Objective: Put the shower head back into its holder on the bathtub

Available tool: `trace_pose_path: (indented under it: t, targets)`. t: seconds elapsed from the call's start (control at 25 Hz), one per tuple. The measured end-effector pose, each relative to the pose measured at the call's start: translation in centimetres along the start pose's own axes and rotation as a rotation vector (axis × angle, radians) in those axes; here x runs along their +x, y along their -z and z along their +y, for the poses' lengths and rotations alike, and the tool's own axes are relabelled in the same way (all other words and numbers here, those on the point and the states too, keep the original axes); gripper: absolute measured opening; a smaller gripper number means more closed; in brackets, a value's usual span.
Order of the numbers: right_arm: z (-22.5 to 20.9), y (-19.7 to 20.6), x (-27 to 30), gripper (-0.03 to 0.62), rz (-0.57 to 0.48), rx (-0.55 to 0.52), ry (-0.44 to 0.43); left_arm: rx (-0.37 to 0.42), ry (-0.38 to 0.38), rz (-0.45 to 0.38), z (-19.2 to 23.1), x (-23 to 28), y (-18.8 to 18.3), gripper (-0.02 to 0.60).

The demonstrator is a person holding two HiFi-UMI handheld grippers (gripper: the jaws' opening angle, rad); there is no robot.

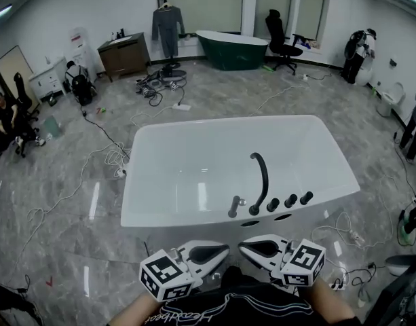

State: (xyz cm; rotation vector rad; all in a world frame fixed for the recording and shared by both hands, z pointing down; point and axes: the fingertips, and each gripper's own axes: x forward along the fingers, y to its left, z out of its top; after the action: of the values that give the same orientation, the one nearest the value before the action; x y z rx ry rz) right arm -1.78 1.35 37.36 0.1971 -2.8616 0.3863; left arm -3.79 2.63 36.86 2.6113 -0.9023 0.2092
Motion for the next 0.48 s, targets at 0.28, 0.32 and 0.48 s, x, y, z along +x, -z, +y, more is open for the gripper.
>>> trace_pose_path:
  t: [0.28,0.32,0.48]
  targets:
    - [1.1,0.4,-1.0,0.014,-0.026,0.007,0.037,0.031,0.004,0.015,-2.0,-0.9,0.6,0.005]
    - [1.2,0.5,-1.2,0.014,-0.029,0.007,0.040,0.030,0.007,0.013,-2.2,-0.9,0.7,0.005]
    - [1.6,0.4,-1.7,0.014,-0.047,0.015,0.049,0.014,0.026,0.016,-2.8,-0.7,1.0,0.005]
